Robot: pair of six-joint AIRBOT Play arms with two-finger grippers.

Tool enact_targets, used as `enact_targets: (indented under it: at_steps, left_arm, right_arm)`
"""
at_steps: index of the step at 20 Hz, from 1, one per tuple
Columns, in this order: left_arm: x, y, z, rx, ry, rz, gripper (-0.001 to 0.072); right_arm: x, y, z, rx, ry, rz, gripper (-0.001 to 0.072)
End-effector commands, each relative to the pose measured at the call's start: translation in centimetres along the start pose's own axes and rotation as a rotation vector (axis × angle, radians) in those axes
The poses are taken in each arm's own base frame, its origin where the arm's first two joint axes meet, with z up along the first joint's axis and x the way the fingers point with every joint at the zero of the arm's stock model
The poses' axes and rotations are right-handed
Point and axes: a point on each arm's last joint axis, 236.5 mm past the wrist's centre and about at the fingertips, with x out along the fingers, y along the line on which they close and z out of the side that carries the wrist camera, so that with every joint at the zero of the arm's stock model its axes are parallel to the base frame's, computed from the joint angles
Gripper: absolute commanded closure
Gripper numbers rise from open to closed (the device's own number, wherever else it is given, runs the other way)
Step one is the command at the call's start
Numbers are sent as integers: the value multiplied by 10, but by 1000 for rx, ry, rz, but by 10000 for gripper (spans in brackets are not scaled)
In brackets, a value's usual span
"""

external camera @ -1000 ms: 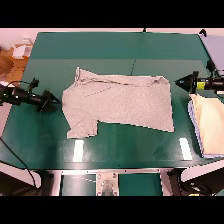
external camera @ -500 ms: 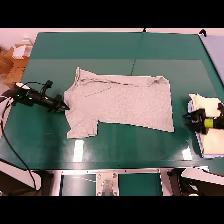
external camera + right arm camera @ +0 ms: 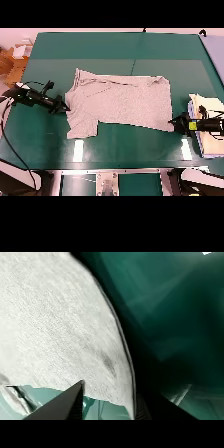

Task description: Fold the shirts.

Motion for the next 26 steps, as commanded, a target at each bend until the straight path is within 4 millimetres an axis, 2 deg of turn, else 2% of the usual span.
enact_targets:
  at_steps: [1, 3, 4, 5, 7, 8, 9, 10, 11, 12, 13, 15, 17, 18, 19, 20, 21, 23, 25, 26]
  left_arm:
    - [-3, -8, 2, 7, -15, -18, 686]
    - [-13, -20, 4, 35, -38, -23, 687]
    - [-22, -32, 6, 61, -56, -30, 687]
    - [-33, -52, 8, 95, -84, -56, 687]
    - [-75, -110, 14, 230, -196, -98, 687]
    - [-105, -150, 16, 326, -290, -108, 687]
    - [-138, -193, 13, 429, -390, -118, 687]
    - [-177, -242, 2, 553, -510, -123, 687]
    - [-214, -290, -17, 677, -632, -115, 686]
    - [-247, -334, -42, 795, -744, -102, 686]
    - [-282, -377, -75, 915, -875, -79, 686]
    - [-334, -447, -149, 1117, -1108, -49, 686]
    - [-372, -499, -234, 1290, -1324, -23, 686]
    - [-383, -512, -265, 1344, -1401, -1, 686]
    - [-390, -520, -289, 1373, -1458, 22, 686]
    - [-393, -524, -306, 1376, -1486, 32, 686]
    - [-392, -523, -313, 1365, -1485, 38, 686]
    - [-384, -508, -298, 1302, -1426, 82, 686]
    - [-371, -481, -264, 1184, -1326, 121, 686]
    - [-361, -466, -244, 1134, -1259, 122, 685]
  right_arm:
    - [9, 7, -12, -28, 55, 8, 470]
    - [7, 17, -13, -29, 62, 40, 699]
    - [1, 27, -5, -42, 34, 62, 701]
    - [-11, 47, 8, -68, -12, 106, 702]
    - [-63, 116, 32, -211, -149, 237, 702]
    - [-103, 160, 39, -312, -241, 303, 702]
    - [-145, 202, 37, -423, -335, 357, 702]
    - [-194, 248, 24, -559, -444, 410, 702]
    - [-237, 288, 3, -683, -544, 451, 702]
    - [-280, 324, -28, -814, -645, 481, 702]
    - [-315, 352, -62, -930, -737, 492, 702]
    - [-374, 394, -133, -1140, -938, 481, 702]
    - [-418, 421, -205, -1299, -1125, 482, 702]
    - [-435, 429, -236, -1355, -1216, 484, 702]
    - [-447, 433, -255, -1386, -1288, 470, 701]
    - [-455, 432, -267, -1404, -1348, 437, 701]
    - [-458, 429, -270, -1405, -1383, 400, 701]
    - [-455, 420, -253, -1349, -1375, 331, 701]
    - [-445, 408, -220, -1260, -1328, 305, 701]
    - [-434, 401, -195, -1203, -1278, 311, 701]
